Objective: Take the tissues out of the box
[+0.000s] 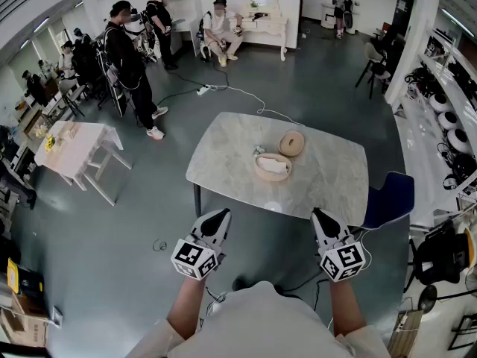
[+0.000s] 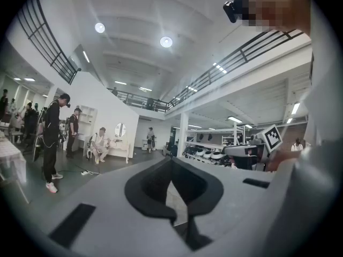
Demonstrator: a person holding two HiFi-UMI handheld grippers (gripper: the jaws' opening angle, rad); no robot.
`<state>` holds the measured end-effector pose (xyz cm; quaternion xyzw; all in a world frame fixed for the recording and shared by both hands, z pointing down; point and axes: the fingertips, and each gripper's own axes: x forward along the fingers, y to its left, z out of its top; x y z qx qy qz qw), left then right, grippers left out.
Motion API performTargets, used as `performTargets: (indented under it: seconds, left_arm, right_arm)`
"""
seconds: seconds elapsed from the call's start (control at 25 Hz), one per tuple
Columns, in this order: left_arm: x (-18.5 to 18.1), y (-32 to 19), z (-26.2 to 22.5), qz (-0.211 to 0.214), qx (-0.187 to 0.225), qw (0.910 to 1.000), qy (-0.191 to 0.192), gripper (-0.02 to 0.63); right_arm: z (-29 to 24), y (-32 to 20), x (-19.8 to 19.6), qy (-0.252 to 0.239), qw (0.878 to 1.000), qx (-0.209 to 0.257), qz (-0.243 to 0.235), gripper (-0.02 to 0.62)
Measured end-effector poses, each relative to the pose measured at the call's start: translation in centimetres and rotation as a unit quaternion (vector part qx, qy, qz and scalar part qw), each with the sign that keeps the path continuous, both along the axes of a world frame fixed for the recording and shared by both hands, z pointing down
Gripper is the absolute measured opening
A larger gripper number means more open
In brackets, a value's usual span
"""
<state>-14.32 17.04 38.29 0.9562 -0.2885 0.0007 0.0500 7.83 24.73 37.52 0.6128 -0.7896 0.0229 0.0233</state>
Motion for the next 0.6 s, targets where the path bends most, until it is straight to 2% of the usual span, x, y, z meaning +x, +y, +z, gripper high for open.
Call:
performTargets:
  seconds: [0.6]
  left_arm:
    - [0.4,0.31,0.31,0.009,-0.007,0.9999,0.003,0.006]
  right_arm:
    - [-0.18,0.08,-0.19,-0.007,1.0,-0.002,0.002,0.046]
